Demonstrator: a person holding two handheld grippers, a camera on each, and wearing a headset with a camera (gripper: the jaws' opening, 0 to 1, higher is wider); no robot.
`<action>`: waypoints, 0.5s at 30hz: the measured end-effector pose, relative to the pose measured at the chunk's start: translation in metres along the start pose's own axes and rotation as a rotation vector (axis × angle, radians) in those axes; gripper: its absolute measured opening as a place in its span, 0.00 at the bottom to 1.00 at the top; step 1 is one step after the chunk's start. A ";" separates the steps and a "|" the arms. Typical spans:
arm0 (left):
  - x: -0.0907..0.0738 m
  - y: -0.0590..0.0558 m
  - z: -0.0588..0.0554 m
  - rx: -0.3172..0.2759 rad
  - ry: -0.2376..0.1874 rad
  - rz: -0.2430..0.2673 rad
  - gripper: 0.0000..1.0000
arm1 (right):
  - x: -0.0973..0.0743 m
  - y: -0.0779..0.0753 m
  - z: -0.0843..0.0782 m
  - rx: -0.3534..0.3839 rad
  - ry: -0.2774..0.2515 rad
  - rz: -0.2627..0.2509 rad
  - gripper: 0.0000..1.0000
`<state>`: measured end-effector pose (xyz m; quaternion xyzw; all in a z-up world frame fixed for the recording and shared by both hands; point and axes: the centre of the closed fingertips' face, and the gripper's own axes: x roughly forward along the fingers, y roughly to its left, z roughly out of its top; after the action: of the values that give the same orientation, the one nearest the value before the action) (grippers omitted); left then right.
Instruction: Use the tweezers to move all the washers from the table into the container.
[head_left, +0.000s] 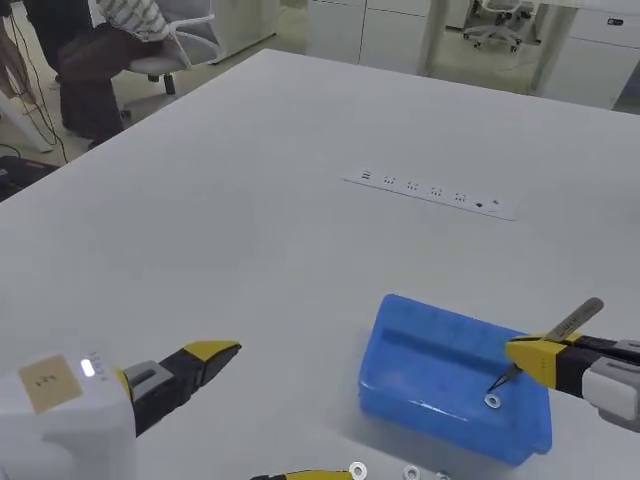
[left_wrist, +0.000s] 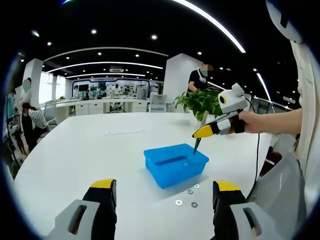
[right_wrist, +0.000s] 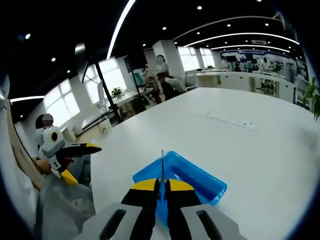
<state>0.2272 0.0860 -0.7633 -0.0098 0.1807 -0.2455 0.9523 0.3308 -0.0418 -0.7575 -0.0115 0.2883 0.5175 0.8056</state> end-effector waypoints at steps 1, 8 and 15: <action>0.000 0.000 0.000 0.000 0.002 -0.001 0.80 | 0.000 0.003 -0.001 0.000 -0.001 0.005 0.03; 0.000 0.000 0.000 0.002 0.000 -0.001 0.80 | 0.004 0.020 -0.018 0.028 0.028 0.053 0.03; 0.000 -0.001 -0.001 0.004 0.004 -0.003 0.79 | 0.011 0.034 -0.035 0.069 0.033 0.087 0.03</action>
<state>0.2263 0.0856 -0.7637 -0.0078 0.1819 -0.2473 0.9517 0.2898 -0.0278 -0.7825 0.0203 0.3194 0.5416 0.7773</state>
